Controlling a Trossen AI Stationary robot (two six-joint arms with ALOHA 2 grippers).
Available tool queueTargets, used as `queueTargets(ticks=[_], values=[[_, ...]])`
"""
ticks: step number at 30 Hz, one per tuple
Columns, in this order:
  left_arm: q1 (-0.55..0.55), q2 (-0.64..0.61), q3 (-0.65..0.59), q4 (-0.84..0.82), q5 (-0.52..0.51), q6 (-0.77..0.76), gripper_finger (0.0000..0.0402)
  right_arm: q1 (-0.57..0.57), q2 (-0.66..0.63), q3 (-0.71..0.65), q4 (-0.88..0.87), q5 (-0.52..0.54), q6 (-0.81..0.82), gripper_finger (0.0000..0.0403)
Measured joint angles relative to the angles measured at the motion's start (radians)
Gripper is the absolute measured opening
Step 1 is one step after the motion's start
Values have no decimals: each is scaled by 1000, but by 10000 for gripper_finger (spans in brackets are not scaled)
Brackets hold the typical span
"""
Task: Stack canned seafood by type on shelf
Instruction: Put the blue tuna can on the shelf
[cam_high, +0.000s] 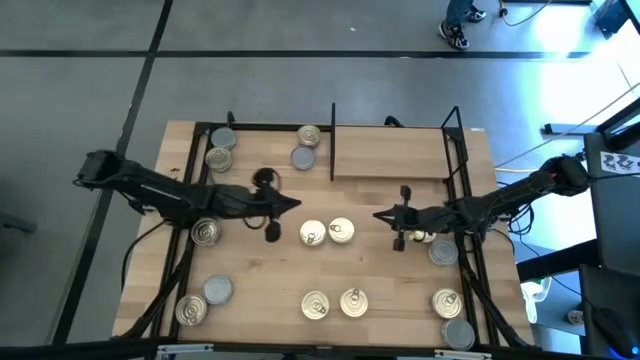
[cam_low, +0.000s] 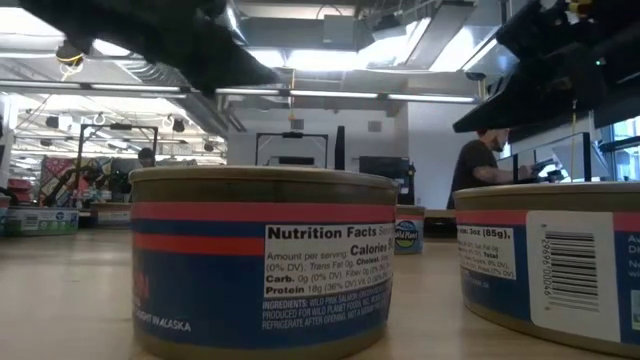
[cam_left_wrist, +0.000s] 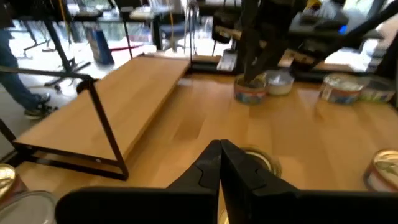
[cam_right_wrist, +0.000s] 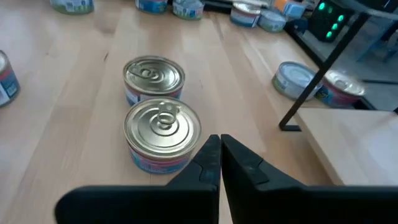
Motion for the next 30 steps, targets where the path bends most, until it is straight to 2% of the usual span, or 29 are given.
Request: queueTargets(ticks=[8, 16, 20, 30], values=[[0, 245, 127, 0, 71, -30, 4, 0, 129, 20, 58, 0, 62, 14], [0, 427, 179, 0, 177, -102, 4, 1, 199, 21, 134, -24, 105, 14], [-2, 463, 180, -25, 184, -131, 4, 1, 220, 21, 158, -27, 105, 14], [-20, 446, 183, -208, 187, -178, 4, 1, 226, 21, 156, -27, 129, 14]])
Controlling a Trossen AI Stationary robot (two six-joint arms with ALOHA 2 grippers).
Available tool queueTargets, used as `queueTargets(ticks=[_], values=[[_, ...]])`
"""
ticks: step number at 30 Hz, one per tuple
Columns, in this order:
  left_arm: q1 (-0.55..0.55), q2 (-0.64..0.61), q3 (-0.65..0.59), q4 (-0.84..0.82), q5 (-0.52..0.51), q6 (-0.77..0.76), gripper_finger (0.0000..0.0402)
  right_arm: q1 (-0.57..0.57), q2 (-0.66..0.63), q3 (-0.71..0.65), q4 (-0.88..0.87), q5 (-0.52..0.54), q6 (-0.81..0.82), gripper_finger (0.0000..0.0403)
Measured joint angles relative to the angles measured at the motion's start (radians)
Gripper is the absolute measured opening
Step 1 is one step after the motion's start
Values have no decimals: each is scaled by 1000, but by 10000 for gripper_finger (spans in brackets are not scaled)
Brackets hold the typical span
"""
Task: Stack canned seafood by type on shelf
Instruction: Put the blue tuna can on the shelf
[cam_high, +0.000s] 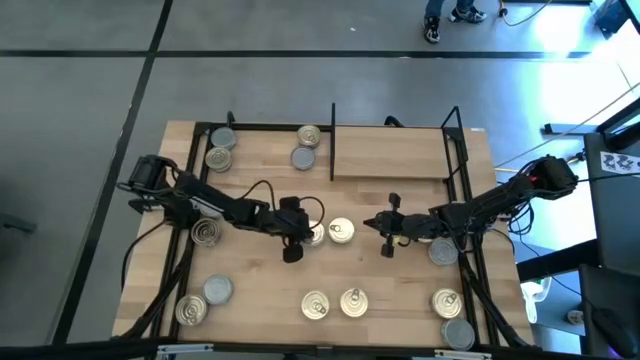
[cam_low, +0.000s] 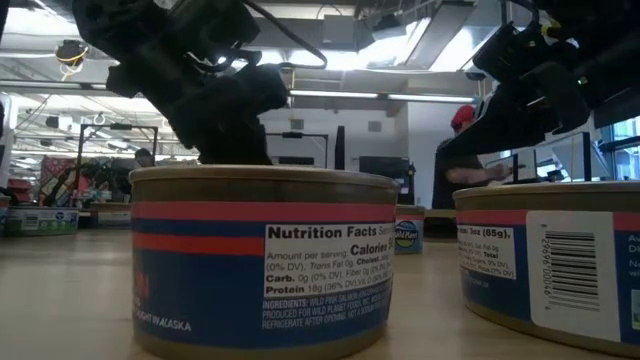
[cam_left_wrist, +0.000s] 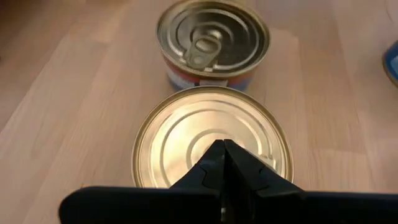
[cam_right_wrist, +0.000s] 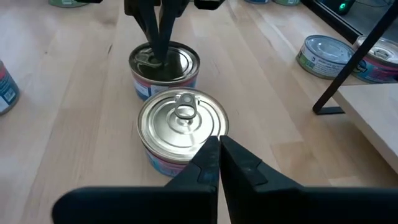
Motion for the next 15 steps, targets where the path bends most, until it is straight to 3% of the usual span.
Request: queueTargets(ticks=[6, 15], values=[[-16, -53, 1, -122, -3, -10, 4, 0, 0, 0, -2, 2, 0, 14], [-39, -248, -5, -392, 0, -108, 4, 0, -1, 0, 2, 4, 1, 14]])
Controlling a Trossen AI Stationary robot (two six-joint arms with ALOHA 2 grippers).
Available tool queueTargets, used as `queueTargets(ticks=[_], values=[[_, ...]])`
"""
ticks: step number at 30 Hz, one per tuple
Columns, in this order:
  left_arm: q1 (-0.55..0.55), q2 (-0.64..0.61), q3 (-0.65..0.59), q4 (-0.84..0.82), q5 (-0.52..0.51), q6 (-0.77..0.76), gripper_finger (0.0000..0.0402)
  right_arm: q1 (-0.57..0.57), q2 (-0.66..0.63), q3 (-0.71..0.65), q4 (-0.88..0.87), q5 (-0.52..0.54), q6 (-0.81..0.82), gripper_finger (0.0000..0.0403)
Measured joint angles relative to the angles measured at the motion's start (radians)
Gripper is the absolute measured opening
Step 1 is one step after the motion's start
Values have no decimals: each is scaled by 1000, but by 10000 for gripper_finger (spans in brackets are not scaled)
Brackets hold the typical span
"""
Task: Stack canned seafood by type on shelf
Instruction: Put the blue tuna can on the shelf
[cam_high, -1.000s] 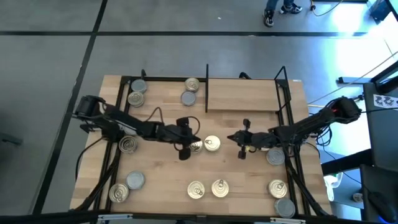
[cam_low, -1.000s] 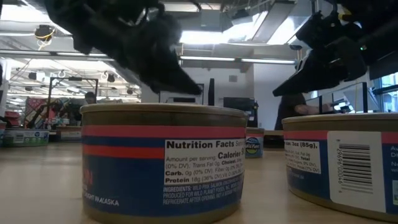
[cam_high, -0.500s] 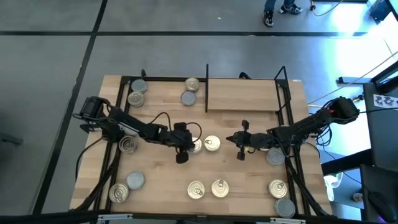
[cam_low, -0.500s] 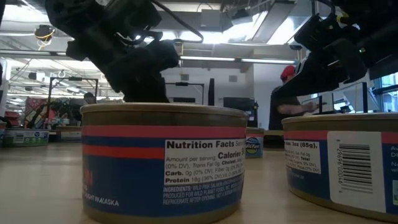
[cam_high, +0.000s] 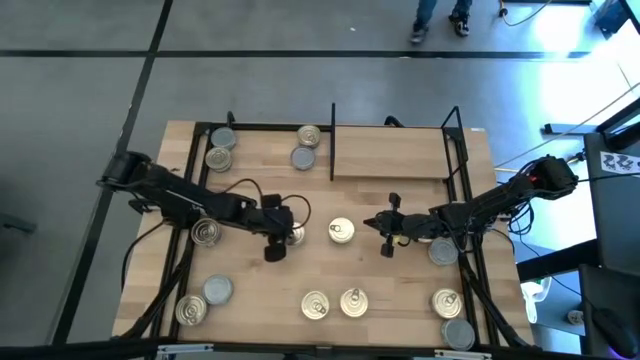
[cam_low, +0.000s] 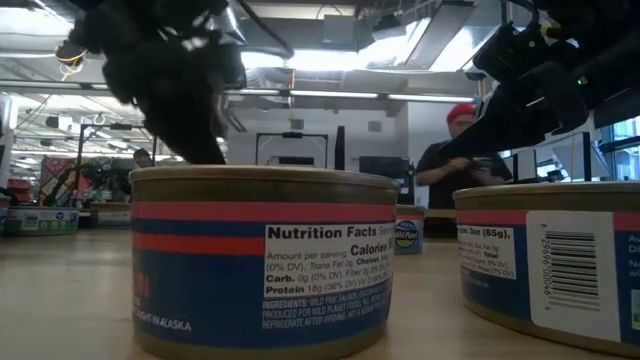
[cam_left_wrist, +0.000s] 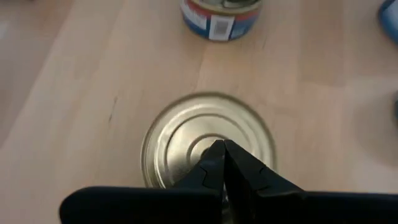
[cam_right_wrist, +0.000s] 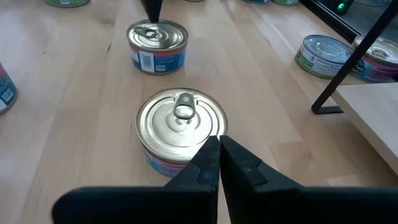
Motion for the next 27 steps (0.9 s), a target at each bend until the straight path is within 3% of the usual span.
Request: queueTargets(ticks=[3, 7, 15, 27], values=[[-5, -48, 0, 56, -8, 0, 4, 0, 0, 0, 17, -1, 1, 14], [-6, -60, 0, 258, -10, 94, 4, 0, 20, 0, 82, -16, 5, 14], [-4, 56, 1, 608, -10, 222, 4, 0, 182, 0, 257, -30, 1, 14], [44, 162, 1, 691, -13, 221, 4, 0, 339, 0, 415, -29, 0, 14]])
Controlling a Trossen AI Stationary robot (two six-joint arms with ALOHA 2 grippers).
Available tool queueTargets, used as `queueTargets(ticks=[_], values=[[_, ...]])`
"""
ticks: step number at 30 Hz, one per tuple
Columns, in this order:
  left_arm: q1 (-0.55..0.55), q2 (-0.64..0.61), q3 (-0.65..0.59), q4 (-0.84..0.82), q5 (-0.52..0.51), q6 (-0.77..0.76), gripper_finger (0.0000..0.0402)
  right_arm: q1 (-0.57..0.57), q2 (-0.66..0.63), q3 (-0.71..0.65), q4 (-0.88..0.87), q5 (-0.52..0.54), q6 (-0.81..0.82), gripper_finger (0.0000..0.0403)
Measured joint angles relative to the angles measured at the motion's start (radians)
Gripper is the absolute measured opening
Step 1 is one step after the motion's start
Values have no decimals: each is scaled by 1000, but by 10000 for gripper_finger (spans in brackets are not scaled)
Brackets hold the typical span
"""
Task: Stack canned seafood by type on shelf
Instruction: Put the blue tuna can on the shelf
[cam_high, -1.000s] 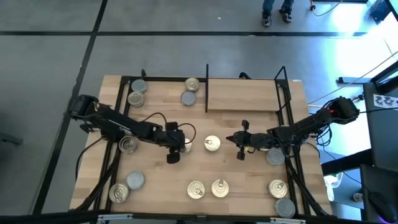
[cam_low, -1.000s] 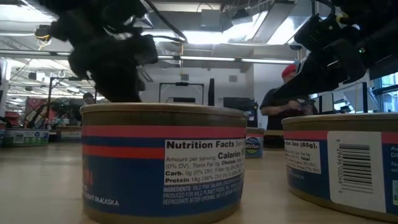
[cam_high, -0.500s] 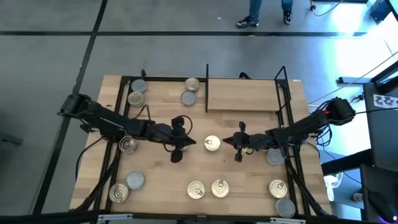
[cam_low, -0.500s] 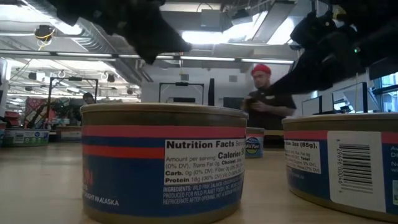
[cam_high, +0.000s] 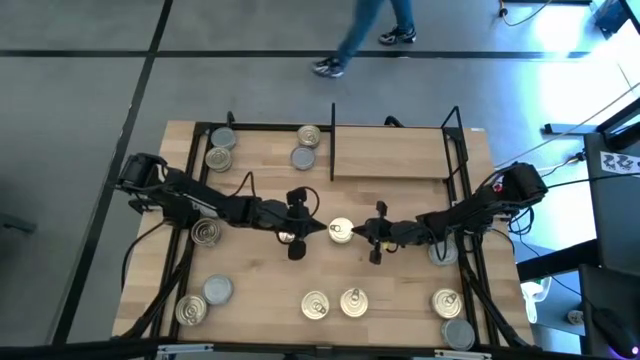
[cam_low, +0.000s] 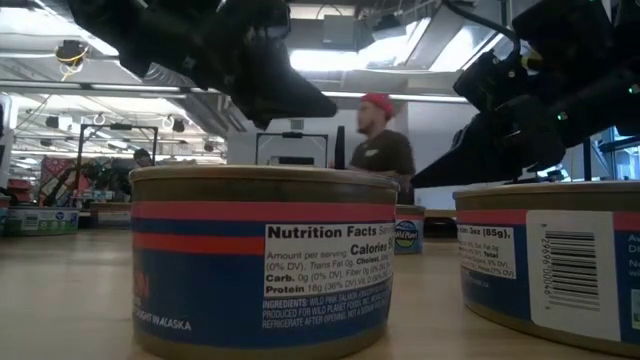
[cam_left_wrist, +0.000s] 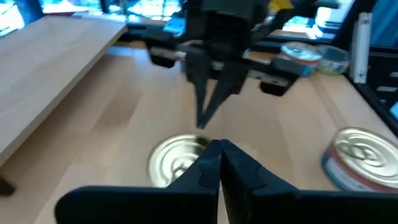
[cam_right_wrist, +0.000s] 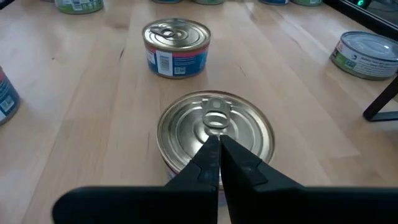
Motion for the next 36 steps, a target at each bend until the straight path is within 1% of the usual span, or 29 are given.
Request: queueTargets(ticks=[6, 8, 10, 12, 14, 17, 20, 22, 24, 27, 30, 33, 36], values=[[11, 0, 0, -1, -1, -5, 4, -9, 6, 0, 12, -1, 0, 14], [10, 0, 0, -1, 0, -5, 6, -25, 6, 0, 10, -32, 11, 14], [10, 0, 0, -2, 0, -6, 19, -48, 6, 0, 9, -65, 26, 15], [10, 0, 0, -2, 0, -6, 45, -67, 6, 0, 10, -89, 29, 21], [10, 0, 0, -2, 0, -6, 79, -79, 6, 0, 10, -107, 29, 36], [12, 0, 0, -3, 0, -3, 135, -81, 6, 0, 10, -132, 30, 74], [12, 0, 0, -5, 0, 0, 186, -80, 6, 0, 10, -133, 30, 121], [12, 0, 0, -15, 0, 28, 212, -80, 6, 0, 9, -133, 27, 147], [12, 3, 6, -43, -4, 40, 228, -80, 6, 0, 7, -132, 10, 168], [12, 26, 50, -140, -17, 16, 237, -80, 6, 0, 5, -132, -5, 183], [9, 67, 117, -248, -19, -6, 235, -80, 6, 1, -10, -131, -7, 186], [8, 105, 180, -296, -19, -7, 230, -80, 6, 1, -14, -131, -7, 186], [8, 138, 223, -299, -19, -6, 226, -80, 4, 1, -14, -131, -23, 186]])
